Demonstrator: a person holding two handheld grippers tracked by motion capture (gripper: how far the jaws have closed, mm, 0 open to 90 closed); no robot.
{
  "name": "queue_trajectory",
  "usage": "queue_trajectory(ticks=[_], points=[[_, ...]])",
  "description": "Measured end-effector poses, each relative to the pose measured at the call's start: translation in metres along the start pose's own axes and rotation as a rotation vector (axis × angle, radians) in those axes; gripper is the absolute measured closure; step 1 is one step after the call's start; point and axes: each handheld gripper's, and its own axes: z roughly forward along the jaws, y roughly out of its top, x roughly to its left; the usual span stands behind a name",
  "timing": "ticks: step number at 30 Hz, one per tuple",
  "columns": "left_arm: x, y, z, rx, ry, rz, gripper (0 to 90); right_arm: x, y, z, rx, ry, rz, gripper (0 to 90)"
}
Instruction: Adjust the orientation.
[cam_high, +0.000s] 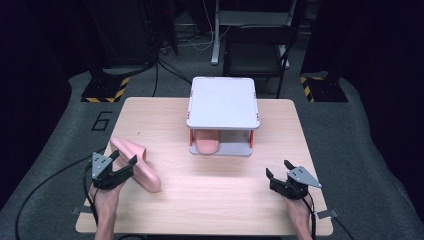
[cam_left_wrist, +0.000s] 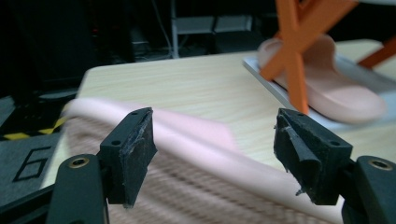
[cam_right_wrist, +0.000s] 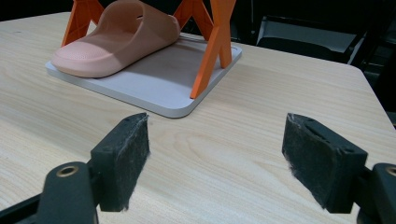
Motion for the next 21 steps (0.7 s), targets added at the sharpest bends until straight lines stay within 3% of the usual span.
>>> queue_trajectory(ticks=[2, 4, 5, 7, 9, 11, 21], points=[[-0.007, -0.002, 0.009, 0.043, -0.018, 0.038, 28.3, 0.001, 0.000, -0.001, 0.006, 0.002, -0.018, 22.7], [-0.009, -0.004, 0.010, 0.054, -0.005, 0.081, 28.3, 0.002, 0.001, -0.001, 0.006, -0.005, -0.008, 22.7], [-0.008, -0.004, 0.008, 0.060, -0.007, 0.076, 28.6, 0.001, 0.001, -0.001, 0.005, -0.004, -0.012, 22.7], [-0.003, -0.005, 0.004, 0.073, -0.015, 0.028, 29.1, -0.001, 0.000, -0.002, 0.002, 0.000, -0.017, 22.8], [0.008, -0.010, -0.001, 0.073, -0.057, -0.041, 28.5, -0.001, 0.000, -0.002, 0.007, -0.006, -0.012, 22.8], [0.017, -0.013, -0.007, 0.070, -0.091, -0.085, 27.5, -0.002, 0.001, -0.002, 0.003, -0.009, -0.017, 23.1], [0.042, -0.013, -0.029, 0.108, -0.039, -0.065, 30.1, -0.002, 0.001, -0.003, 0.001, -0.009, -0.012, 23.2]])
